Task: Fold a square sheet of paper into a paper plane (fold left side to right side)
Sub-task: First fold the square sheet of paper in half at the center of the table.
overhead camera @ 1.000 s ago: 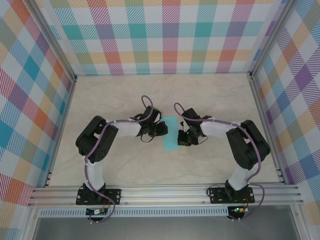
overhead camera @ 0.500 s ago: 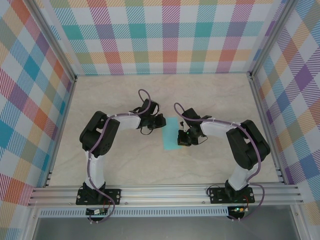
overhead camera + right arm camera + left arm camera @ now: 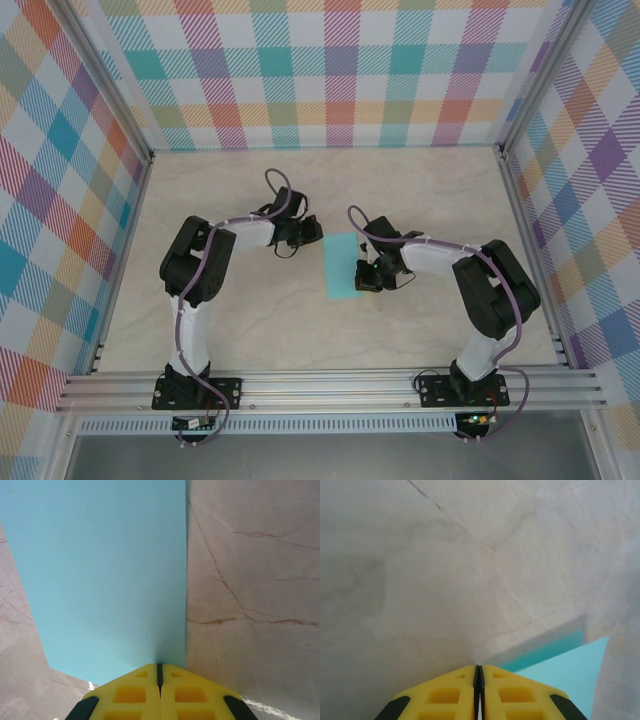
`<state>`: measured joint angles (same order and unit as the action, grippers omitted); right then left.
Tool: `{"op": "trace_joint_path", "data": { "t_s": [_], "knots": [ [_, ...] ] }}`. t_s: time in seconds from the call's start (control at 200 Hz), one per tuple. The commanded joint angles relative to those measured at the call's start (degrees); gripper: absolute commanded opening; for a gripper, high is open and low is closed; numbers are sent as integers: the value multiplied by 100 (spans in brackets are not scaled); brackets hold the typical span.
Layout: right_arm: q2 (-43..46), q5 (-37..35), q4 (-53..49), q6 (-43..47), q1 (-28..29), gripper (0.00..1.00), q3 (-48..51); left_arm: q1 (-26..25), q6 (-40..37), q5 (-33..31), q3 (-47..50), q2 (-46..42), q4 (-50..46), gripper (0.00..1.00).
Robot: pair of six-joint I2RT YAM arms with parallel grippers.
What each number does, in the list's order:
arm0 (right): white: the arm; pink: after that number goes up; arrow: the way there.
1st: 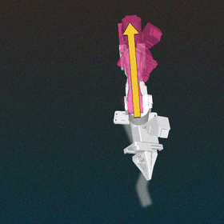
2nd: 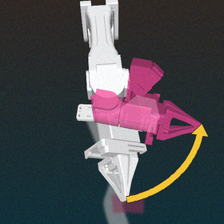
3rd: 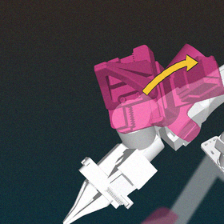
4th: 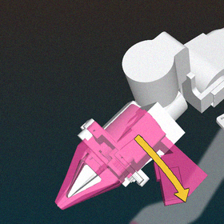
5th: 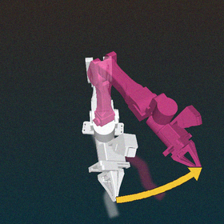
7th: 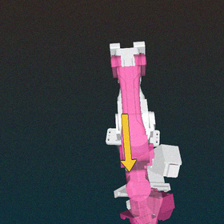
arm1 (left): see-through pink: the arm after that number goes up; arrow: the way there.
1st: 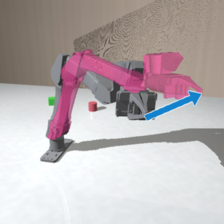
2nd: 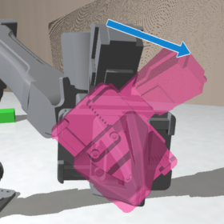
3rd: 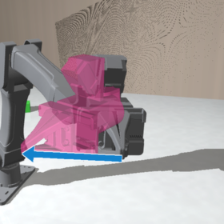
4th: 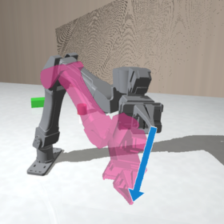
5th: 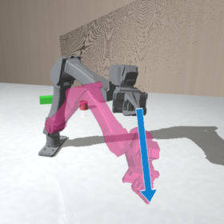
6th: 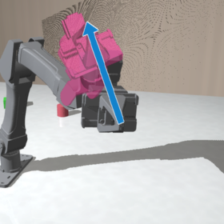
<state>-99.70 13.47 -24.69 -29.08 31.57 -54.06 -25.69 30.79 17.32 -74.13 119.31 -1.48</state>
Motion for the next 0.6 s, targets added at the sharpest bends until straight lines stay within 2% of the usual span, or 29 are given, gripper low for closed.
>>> {"op": "trace_joint_path", "data": {
  "t_s": [0.0, 0.1, 0.26, 0.435, 0.595],
  "knots": [
    [-323, -618, -476, 95, 9, 5, 317, 205, -150, -191, -238, 147, -157, 12],
    [-309, -609, -487, 96, 7, 5, 293, 223, -161, -136, -184, -24, -132, 12],
    [-337, -609, -495, 104, 8, 5, 265, 171, -59, 134, 457, -643, 268, 12],
    [-375, -625, -509, 128, 7, 5, 256, -261, -64, 545, 886, -1010, 566, 12],
    [-384, -661, -570, 140, 12, 5, 223, -626, -78, 529, 686, -767, 520, 12]
  ]
}}
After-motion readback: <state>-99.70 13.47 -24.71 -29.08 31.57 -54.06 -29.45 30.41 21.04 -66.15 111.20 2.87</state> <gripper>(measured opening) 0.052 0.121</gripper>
